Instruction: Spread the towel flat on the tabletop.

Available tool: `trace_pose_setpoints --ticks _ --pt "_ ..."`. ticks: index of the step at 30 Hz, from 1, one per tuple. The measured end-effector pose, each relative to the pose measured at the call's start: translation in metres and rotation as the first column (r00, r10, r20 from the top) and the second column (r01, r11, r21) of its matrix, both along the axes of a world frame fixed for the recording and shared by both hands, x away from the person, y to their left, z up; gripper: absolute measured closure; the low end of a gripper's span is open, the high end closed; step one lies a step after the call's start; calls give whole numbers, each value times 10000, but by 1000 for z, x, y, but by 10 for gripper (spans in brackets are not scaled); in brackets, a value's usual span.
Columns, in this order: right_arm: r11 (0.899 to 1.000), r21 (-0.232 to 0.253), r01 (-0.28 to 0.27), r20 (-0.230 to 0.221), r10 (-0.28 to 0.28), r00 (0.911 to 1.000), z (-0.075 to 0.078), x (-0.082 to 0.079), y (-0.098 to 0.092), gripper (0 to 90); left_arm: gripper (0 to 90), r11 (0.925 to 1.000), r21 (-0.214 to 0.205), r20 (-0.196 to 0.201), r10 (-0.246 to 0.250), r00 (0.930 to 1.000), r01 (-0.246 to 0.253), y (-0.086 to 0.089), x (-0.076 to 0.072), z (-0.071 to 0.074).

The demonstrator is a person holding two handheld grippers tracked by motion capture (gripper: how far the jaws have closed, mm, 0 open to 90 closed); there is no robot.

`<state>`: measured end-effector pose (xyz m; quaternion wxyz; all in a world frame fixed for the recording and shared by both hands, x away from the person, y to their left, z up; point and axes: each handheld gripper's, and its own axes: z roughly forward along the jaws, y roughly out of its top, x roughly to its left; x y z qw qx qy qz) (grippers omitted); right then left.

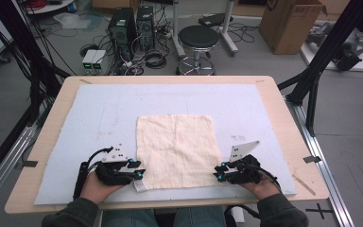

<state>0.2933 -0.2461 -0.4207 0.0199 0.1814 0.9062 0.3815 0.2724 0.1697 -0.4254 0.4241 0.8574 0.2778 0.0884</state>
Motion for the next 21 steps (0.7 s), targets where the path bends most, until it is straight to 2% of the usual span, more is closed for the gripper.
trace_pose_setpoints --ticks 2,4,7,10,13,15,21 --pt "10000 59 -36 13 36 10000 1 3 2 685 596 9997 129 -136 -201 9997 202 -4 1 -4" --pt "9998 144 -162 3 162 9999 1 5 6 669 588 9980 153 -236 -602 9979 606 -8 -1 -7" --pt "9988 83 -474 -46 475 9989 -1 4 12 653 592 9926 314 -678 -1152 9910 1175 -11 -2 -13" --pt "9978 -121 -658 -130 656 9978 -7 4 18 642 647 9941 326 -483 -1019 9936 1035 -8 -2 -14" --pt "9961 -282 -831 -172 826 9964 -12 4 23 641 787 9945 508 -153 -905 9958 912 -6 -4 -15" --pt "9948 -389 -941 -147 936 9955 -14 3 26 645 877 9935 539 -107 -1001 9949 1005 -4 -4 -15" --pt "9943 -362 -1000 -178 994 9949 -14 -1 30 697 892 9934 587 -82 -985 9951 988 3 -7 -13"
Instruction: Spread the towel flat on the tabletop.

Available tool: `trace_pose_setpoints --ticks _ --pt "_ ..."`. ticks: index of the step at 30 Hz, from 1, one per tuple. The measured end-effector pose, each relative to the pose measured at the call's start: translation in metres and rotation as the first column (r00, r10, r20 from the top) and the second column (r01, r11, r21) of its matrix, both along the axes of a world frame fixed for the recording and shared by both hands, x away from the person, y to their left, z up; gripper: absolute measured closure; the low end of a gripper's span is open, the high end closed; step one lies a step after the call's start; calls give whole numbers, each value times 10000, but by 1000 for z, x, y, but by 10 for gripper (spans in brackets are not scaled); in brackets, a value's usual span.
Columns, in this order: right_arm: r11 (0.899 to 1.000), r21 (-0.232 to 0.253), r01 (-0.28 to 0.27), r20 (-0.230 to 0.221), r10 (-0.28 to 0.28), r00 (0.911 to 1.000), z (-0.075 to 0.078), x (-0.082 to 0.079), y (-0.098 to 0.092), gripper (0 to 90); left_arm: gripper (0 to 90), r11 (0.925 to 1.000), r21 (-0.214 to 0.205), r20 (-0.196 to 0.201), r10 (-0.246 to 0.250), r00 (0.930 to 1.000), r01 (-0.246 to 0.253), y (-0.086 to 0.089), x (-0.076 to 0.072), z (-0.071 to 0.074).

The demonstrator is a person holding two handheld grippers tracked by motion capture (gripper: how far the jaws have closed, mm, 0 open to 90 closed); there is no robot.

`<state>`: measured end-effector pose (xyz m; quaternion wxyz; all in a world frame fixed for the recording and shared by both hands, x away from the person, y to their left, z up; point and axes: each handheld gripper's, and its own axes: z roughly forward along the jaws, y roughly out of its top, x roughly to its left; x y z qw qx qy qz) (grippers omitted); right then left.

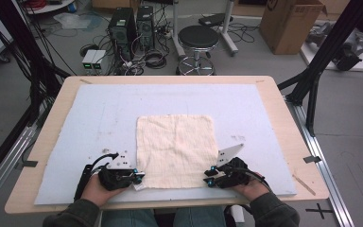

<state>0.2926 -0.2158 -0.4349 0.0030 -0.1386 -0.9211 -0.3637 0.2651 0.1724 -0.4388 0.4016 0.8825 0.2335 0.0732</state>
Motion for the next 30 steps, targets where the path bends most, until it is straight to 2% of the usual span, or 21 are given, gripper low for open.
trace_pose_setpoints --ticks 6,11,14,16,19,22,30 --pt "9999 54 -140 -85 141 9999 0 -6 3 699 892 9998 -159 -31 95 10000 -95 8 -8 -1" --pt "9997 57 -228 -98 228 9997 0 -10 5 703 892 10000 -55 51 42 10000 -42 11 -11 0" --pt "9995 122 -297 -110 298 9995 -1 -12 5 703 889 9998 -172 25 45 10000 -45 13 -10 0" --pt "9995 142 -286 -130 288 9995 0 -11 5 693 867 9990 -436 -17 81 10000 -81 14 -9 1" --pt "9995 308 -12 -137 16 9999 2 -7 2 665 784 9959 -831 -8 351 9994 -350 18 -7 5" --pt "9974 638 344 -27 -343 9994 6 -3 -3 640 727 9931 -1027 34 578 9983 -571 20 -5 7" --pt "9844 1377 1093 45 -1110 9938 19 13 -13 547 639 9843 -1421 340 1103 9933 -1044 19 -1 15"
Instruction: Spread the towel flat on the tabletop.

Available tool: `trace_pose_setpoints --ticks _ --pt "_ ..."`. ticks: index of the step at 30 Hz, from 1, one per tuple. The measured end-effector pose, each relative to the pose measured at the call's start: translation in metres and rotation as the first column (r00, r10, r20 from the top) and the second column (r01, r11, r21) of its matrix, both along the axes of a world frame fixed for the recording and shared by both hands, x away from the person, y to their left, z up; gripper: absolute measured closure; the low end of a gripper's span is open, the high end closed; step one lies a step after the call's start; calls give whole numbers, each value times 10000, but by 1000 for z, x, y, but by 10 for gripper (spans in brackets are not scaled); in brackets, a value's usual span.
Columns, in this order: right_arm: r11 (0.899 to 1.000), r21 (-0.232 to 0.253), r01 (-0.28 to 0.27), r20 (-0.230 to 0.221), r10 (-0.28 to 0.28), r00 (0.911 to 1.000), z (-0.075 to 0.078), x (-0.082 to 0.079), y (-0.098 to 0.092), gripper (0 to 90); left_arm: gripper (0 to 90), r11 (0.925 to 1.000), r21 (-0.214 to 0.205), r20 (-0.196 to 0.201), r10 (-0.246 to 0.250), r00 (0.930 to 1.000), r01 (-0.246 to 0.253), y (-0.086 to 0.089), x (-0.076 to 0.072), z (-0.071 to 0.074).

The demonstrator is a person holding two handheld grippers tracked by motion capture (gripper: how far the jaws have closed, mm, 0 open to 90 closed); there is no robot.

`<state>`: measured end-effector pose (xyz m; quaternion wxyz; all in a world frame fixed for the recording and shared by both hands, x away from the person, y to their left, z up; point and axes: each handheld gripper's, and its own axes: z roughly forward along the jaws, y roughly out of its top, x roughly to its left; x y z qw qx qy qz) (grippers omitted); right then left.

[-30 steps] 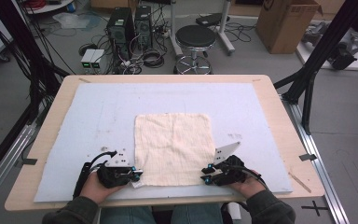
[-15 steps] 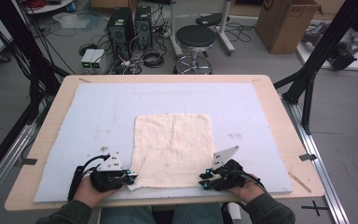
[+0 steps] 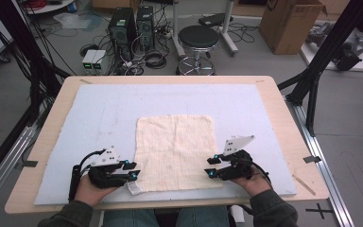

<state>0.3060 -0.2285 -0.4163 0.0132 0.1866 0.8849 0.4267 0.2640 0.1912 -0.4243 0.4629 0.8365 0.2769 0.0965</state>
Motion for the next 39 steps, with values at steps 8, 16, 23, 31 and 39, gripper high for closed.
trace_pose_setpoints --ticks 8,16,23,31,39 --pt "9962 523 696 116 -703 9975 6 12 -11 478 595 9990 -219 186 390 9991 -386 5 5 3" --pt "9901 833 1134 -42 -1134 9935 6 20 -13 403 521 9981 -99 417 615 9972 -612 4 6 7" --pt "9886 837 1252 -32 -1254 9921 7 23 -15 358 441 9961 -128 546 880 9946 -874 6 9 11" --pt "9878 870 1294 134 -1310 9913 20 29 -13 320 360 9942 -311 527 1043 9932 -1027 3 16 20" --pt "9893 730 1266 245 -1287 9914 26 34 -12 319 345 9967 -89 573 806 9951 -802 -7 26 28"
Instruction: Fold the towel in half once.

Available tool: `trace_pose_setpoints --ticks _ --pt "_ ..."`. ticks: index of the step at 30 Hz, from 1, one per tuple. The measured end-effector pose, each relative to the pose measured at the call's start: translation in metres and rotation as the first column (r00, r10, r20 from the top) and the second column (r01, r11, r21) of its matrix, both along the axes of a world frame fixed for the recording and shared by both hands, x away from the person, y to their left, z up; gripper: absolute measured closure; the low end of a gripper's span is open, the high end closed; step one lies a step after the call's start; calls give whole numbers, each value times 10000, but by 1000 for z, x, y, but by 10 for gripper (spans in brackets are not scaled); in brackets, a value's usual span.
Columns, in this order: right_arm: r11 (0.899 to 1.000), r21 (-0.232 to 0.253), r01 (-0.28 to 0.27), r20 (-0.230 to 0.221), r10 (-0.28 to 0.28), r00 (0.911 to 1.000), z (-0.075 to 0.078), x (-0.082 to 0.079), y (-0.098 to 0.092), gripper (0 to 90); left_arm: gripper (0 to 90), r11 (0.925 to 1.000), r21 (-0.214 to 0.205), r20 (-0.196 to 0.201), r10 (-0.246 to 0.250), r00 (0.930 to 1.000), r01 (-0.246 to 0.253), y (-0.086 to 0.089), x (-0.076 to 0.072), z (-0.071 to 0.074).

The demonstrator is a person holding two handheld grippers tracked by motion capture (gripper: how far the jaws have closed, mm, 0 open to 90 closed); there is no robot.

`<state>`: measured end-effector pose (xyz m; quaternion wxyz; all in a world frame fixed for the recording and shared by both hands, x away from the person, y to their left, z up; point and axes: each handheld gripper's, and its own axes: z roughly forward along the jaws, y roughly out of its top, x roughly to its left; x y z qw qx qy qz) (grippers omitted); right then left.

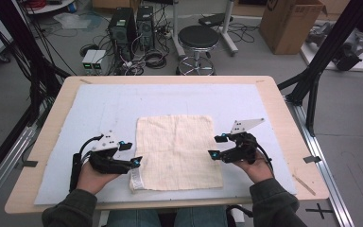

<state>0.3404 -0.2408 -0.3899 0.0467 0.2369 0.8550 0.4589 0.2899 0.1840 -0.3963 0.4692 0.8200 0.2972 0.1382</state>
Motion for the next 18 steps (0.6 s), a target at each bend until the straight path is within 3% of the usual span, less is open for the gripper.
trace_pose_setpoints --ticks 11,18 --pt "9999 108 51 1 -51 10000 8 10 -3 317 351 9999 -156 -342 -31 9994 26 -5 12 10" --pt "9998 -139 134 95 -132 9999 21 25 -5 309 351 9998 -165 -131 78 9999 -80 -5 24 25"
